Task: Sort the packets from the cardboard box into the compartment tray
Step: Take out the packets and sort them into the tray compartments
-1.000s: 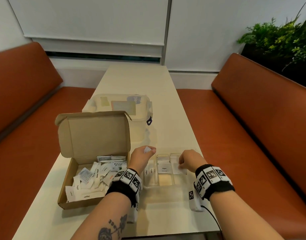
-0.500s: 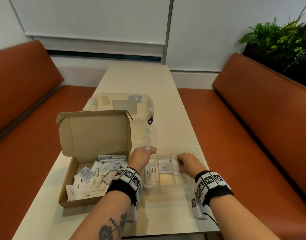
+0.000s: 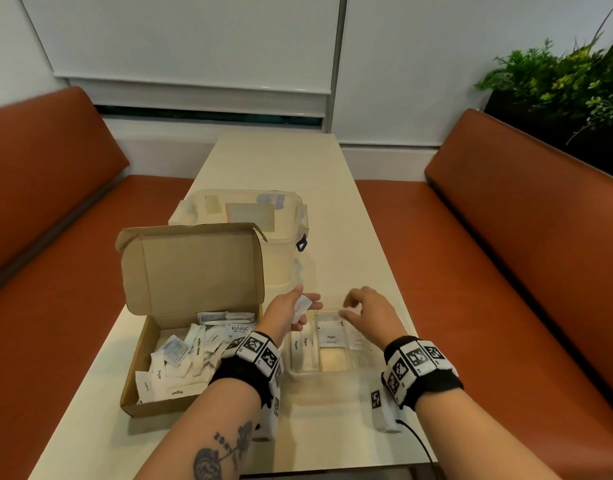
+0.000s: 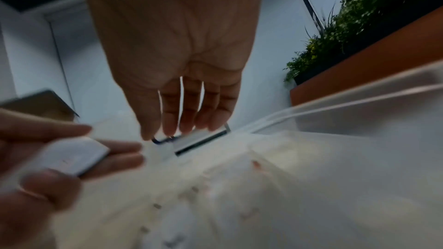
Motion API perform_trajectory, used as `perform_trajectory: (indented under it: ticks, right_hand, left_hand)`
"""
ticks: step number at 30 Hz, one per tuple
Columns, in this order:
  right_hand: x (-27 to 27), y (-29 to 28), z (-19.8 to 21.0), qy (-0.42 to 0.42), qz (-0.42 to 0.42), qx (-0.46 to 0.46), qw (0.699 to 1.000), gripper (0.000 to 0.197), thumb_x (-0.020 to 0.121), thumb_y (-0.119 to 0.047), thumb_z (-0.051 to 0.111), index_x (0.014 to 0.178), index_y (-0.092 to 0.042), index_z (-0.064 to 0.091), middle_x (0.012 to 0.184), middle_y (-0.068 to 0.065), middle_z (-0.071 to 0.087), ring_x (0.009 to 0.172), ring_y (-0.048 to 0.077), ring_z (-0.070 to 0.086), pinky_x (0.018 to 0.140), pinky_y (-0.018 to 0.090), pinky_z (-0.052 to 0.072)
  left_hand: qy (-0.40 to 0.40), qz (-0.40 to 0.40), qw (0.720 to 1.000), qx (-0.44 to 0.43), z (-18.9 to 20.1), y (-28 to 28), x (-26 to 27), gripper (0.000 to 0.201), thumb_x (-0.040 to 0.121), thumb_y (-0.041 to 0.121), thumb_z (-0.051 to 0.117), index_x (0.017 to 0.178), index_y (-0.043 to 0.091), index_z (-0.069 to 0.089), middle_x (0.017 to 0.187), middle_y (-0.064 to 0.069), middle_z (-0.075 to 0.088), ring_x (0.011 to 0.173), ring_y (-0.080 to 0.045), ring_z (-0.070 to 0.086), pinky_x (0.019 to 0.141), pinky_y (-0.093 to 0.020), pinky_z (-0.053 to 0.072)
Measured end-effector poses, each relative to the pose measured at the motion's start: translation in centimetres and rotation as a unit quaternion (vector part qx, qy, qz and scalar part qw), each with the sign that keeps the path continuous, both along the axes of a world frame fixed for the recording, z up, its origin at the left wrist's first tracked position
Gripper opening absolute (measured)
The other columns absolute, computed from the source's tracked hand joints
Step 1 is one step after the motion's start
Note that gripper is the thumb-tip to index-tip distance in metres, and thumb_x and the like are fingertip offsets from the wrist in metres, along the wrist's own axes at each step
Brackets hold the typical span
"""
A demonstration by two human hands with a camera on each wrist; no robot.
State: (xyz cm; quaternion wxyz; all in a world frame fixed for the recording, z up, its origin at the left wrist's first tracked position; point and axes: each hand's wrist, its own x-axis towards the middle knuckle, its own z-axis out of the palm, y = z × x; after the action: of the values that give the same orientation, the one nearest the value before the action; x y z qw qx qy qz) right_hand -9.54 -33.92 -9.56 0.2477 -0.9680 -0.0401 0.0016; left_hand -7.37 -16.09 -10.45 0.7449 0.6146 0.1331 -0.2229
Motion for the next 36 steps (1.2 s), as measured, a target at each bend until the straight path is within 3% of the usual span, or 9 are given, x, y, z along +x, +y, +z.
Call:
perform_trajectory:
  ticks: [4, 9, 13, 16, 20, 23, 26, 31, 36]
  right_hand:
    - [0.0, 2.2, 1.9, 0.020, 0.027, 0.187, 0.982, 0.017, 0.084, -0.029, 0.069, 0.099, -0.021, 0.070, 0.090, -0.005, 0.067, 0.073, 0.007, 0.057, 0.067, 0.016, 0.043]
    - [-0.3, 2.5, 2.1, 0.060, 0.031, 0.310, 0.948, 0.004, 0.084, -0.007, 0.068, 0.084, -0.011, 0.068, 0.069, -0.004, 0.066, 0.056, -0.004, 0.060, 0.052, 0.004, 0.041]
    - [0.0, 1.3, 1.2, 0.024, -0.036, 0.281, 0.959, 0.009, 0.083, -0.011, 0.069, 0.076, -0.014, 0.065, 0.061, -0.009, 0.055, 0.057, 0.001, 0.049, 0.055, 0.010, 0.038]
    - [0.2, 0.7, 0.8, 0.038, -0.045, 0.287, 0.956, 0.009, 0.083, -0.012, 0.069, 0.077, -0.015, 0.064, 0.062, -0.007, 0.053, 0.059, 0.005, 0.048, 0.056, 0.014, 0.038]
    - [0.1, 0.8, 0.8, 0.037, -0.021, 0.291, 0.956, 0.008, 0.086, -0.018, 0.068, 0.078, -0.018, 0.066, 0.062, -0.007, 0.055, 0.057, 0.004, 0.048, 0.052, 0.011, 0.037]
    - [0.0, 0.6, 0.7, 0.040, -0.032, 0.297, 0.953, 0.015, 0.088, -0.020, 0.066, 0.073, -0.020, 0.067, 0.060, -0.010, 0.057, 0.054, 0.001, 0.047, 0.048, 0.006, 0.036]
    - [-0.1, 0.0, 0.6, 0.064, -0.039, 0.311, 0.948, 0.015, 0.088, -0.020, 0.065, 0.074, -0.020, 0.068, 0.063, -0.009, 0.059, 0.058, 0.004, 0.049, 0.050, 0.010, 0.039]
    - [-0.3, -0.8, 0.6, 0.072, -0.038, 0.251, 0.965, 0.011, 0.086, -0.021, 0.067, 0.076, -0.020, 0.071, 0.066, -0.012, 0.063, 0.059, -0.003, 0.052, 0.054, 0.010, 0.036]
    - [-0.5, -2.2, -0.2, 0.058, -0.101, 0.081, 0.990, 0.017, 0.088, -0.017, 0.061, 0.073, -0.013, 0.069, 0.073, -0.005, 0.063, 0.071, 0.012, 0.056, 0.060, 0.020, 0.039]
  left_hand:
    - [-0.002, -0.033, 0.999, -0.026, 1.1, -0.8, -1.0, 0.045, 0.102, 0.039, 0.035, 0.109, 0.002, 0.059, 0.075, -0.008, 0.058, 0.048, -0.014, 0.041, 0.044, -0.021, 0.031]
    - [-0.025, -0.087, 0.996, -0.021, 2.0, -0.9, -1.5, 0.036, 0.097, 0.042, 0.046, 0.094, 0.010, 0.063, 0.066, 0.000, 0.062, 0.053, -0.013, 0.042, 0.049, -0.020, 0.035]
    - [-0.089, -0.033, 0.995, 0.025, 1.3, -0.4, -1.4, 0.021, 0.091, 0.010, 0.062, 0.108, -0.002, 0.060, 0.081, -0.010, 0.062, 0.059, -0.014, 0.059, 0.060, -0.021, 0.056]
    - [-0.110, 0.011, 0.993, 0.034, 0.8, 0.0, -1.4, 0.008, 0.087, -0.002, 0.062, 0.094, 0.000, 0.059, 0.073, -0.011, 0.061, 0.056, -0.015, 0.060, 0.058, -0.020, 0.057]
    - [-0.133, -0.011, 0.990, 0.052, 0.6, -0.1, -1.6, 0.010, 0.083, -0.004, 0.066, 0.085, 0.005, 0.062, 0.071, -0.010, 0.064, 0.056, -0.014, 0.060, 0.058, -0.020, 0.055]
    - [-0.142, -0.023, 0.988, 0.053, 0.7, -0.3, -1.7, 0.014, 0.081, -0.002, 0.069, 0.089, 0.009, 0.065, 0.071, -0.007, 0.068, 0.057, -0.010, 0.063, 0.058, -0.018, 0.054]
    - [-0.153, -0.029, 0.986, 0.065, 0.6, -0.4, -1.7, 0.011, 0.086, 0.004, 0.066, 0.092, 0.013, 0.066, 0.077, -0.003, 0.069, 0.064, -0.008, 0.064, 0.061, -0.015, 0.051]
    - [-0.183, -0.024, 0.974, 0.129, 0.0, -0.8, -1.9, 0.016, 0.089, 0.011, 0.063, 0.104, 0.013, 0.069, 0.081, 0.002, 0.068, 0.065, -0.008, 0.060, 0.058, -0.012, 0.046]
    - [-0.243, 0.038, 0.925, 0.291, -0.5, -0.2, -1.5, 0.022, 0.085, 0.013, 0.068, 0.104, 0.023, 0.069, 0.105, 0.009, 0.064, 0.102, -0.007, 0.055, 0.089, -0.020, 0.039]
